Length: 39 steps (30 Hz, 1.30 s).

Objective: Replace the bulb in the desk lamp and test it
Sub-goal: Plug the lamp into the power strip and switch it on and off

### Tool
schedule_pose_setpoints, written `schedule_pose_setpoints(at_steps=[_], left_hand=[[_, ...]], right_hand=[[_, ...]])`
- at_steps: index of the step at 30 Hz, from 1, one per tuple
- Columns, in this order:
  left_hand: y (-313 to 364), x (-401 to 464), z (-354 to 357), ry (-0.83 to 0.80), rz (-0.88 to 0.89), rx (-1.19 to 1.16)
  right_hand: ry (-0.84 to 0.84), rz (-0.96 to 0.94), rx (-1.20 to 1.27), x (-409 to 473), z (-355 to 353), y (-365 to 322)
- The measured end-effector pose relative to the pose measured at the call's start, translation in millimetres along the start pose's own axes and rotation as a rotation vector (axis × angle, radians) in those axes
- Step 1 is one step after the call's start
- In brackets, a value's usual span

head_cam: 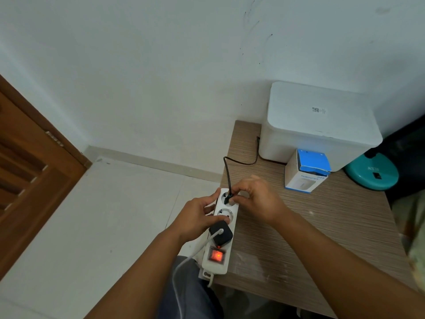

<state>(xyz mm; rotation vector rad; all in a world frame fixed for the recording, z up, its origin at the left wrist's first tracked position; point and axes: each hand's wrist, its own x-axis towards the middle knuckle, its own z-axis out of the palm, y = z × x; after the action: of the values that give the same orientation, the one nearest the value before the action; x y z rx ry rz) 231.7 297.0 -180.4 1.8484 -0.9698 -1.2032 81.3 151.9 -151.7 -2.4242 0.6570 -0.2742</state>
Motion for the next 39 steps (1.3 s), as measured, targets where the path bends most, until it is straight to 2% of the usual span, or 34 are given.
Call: schedule_pose_setpoints(at_steps=[23, 26, 31, 34, 39], left_hand=[[-2.3, 3.7, 0.8, 0.008, -0.011, 0.036], [4.3, 3.1, -3.2, -0.019, -0.008, 0.105], [23.9, -1.1, -15.1, -0.015, 0.015, 0.425], [40.3, -12.3, -21.4, 0.07, 0.033, 0.459], [76.8, -35.0, -18.3, 0.153, 0.164, 0.507]], right_hand=[[-0.04, 0.135, -0.022, 3.9, 9.0, 2.8], [-0.044, 0.172, 0.017, 0.7, 8.6, 2.6], [0.011, 0.204, 0.07, -20.4, 1.1, 1.0], [0.063, 0.235, 0.068, -40.8, -7.5, 1.4], [0.147, 0.294, 0.08, -82.5, -26.4, 11.8]])
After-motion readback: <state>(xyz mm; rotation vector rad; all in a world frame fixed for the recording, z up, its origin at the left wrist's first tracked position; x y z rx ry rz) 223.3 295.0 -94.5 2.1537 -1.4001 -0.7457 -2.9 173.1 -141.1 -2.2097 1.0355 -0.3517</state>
